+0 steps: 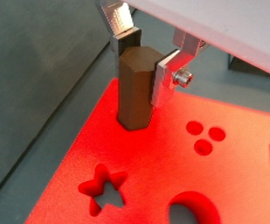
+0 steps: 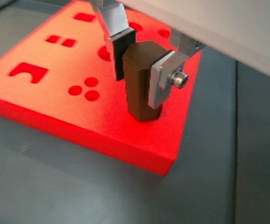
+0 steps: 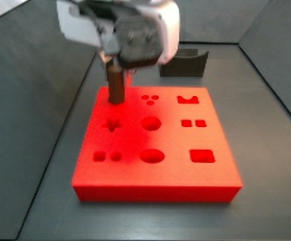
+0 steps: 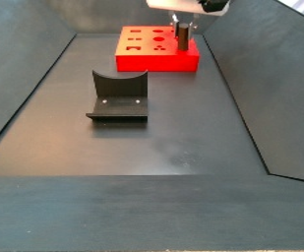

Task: Pick up the hexagon object. Move up. Move to above the board. Insert the hexagon object.
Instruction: Insert the hexagon object.

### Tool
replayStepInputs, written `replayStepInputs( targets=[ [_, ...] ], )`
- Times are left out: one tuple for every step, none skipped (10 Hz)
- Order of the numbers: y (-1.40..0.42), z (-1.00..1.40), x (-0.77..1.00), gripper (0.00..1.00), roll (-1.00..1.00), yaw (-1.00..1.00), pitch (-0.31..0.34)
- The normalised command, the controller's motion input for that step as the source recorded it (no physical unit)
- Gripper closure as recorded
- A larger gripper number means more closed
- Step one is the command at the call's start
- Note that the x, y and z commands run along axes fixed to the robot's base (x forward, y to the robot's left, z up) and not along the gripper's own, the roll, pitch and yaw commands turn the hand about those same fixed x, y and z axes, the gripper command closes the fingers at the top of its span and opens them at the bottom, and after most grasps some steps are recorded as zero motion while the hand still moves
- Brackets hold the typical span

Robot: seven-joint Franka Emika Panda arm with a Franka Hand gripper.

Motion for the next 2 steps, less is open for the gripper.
replayStepInputs(
  targets=[
    [0.04, 0.0, 0.02, 1.0, -0.03, 0.0, 0.0],
    [0.0, 0.0, 0.0, 1.0, 0.0, 0.0, 0.0]
  ],
)
